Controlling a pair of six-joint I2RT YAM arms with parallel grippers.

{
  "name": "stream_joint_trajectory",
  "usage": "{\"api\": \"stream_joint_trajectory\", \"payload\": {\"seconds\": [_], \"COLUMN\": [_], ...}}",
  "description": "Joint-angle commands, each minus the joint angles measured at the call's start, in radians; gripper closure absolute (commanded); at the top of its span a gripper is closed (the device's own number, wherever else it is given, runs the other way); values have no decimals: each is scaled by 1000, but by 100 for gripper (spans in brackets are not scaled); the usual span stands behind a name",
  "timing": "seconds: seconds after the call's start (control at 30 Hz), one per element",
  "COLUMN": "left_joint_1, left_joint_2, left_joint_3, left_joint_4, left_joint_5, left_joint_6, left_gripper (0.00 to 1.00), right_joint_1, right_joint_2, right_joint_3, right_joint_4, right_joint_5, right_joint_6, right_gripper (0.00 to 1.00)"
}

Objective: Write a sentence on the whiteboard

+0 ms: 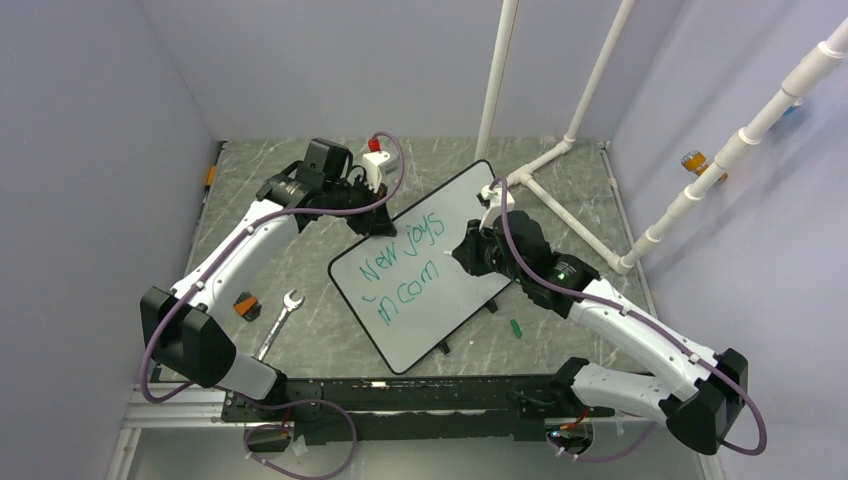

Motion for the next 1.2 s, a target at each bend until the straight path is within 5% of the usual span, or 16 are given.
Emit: {"api": "stream_joint_trajectory", "payload": {"seconds": [0.0,1.17], "left_joint_1": [-26,-26], "left_joint_2": [-8,-17], "left_joint_3": [-30,-30], "left_joint_4": [14,13], "left_joint_5": [-100,-109], "left_joint_6": [123,127], "left_gripper": [100,100], "right_joint_1": [-8,-12], "right_joint_2": [-11,6], "right_joint_3": [13,-88], "right_joint_4": [39,92], "right_joint_5": [-6,-65], "right_joint_6": [-7,25], "right_gripper": [100,100]}}
